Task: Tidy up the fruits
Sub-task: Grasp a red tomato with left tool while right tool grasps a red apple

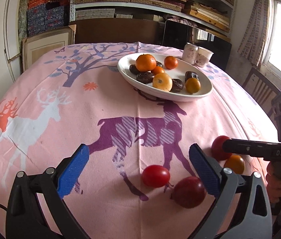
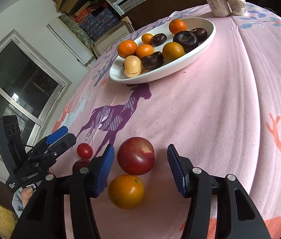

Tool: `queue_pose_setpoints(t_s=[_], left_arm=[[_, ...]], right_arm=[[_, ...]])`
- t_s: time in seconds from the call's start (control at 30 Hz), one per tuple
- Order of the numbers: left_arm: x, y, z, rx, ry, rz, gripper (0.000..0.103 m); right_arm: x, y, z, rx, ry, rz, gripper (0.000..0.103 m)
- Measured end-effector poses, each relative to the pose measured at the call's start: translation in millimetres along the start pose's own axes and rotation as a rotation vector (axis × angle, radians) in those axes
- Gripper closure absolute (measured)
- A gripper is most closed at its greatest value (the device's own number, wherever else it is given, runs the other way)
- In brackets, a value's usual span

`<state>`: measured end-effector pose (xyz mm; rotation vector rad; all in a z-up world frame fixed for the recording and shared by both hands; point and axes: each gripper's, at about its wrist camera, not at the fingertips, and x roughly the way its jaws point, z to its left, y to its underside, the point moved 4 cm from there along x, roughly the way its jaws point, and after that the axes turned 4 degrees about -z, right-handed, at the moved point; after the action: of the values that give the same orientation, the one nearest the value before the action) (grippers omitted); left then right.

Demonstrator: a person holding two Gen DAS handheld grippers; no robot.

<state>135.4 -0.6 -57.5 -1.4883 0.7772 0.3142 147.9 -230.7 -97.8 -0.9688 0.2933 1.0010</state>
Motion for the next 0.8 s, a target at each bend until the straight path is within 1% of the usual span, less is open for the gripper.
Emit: queue_pose_setpoints(t_s=[0.07, 0.1, 0.17, 0.23, 0.33, 0.4, 0.57, 0.63, 0.7, 0.73, 0.8], left_arm=[[-2, 3, -2, 0.009, 0.015, 0.007, 0.005], [-1, 5, -2, 0.014, 0.019, 0.023, 0.005], [4, 9, -3, 0.019, 0.034, 0.069, 0.005], [8, 13, -4, 0.029, 0.058, 0.113, 0.005], [6, 17, -6, 0.035, 0.113, 0.131, 0.004], [6, 20, -4, 0.023, 0.154, 0.147, 0.004], [11, 24, 1, -0.057, 0.244, 0.176, 0.005], [14, 24, 0, -0.075, 0.289, 0.191, 0.009], [15, 23, -3, -0.083, 0.318, 0.201, 0.015], [16, 23, -3, -0.1, 0.343, 0.21, 0.024], [17, 21, -1, -0.156, 0.39, 0.234, 0.035]], right_arm=[[1, 2, 3, -0.013, -0.001, 0.006, 0.047], [2, 2, 4, -0.019, 0.003, 0.006, 0.047], [2, 3, 4, -0.026, 0.007, 0.006, 0.051], [2, 3, 4, -0.031, 0.017, 0.007, 0.058], [4, 3, 4, -0.033, 0.004, 0.016, 0.063], [5, 4, 6, -0.043, 0.007, 0.018, 0.063], [4, 4, 4, -0.04, 0.005, 0.018, 0.063], [4, 3, 4, -0.036, 0.002, 0.018, 0.064], [4, 4, 4, -0.031, 0.0, 0.019, 0.063], [4, 4, 4, -0.027, -0.003, 0.02, 0.064], [4, 3, 3, -0.02, -0.007, 0.021, 0.064]])
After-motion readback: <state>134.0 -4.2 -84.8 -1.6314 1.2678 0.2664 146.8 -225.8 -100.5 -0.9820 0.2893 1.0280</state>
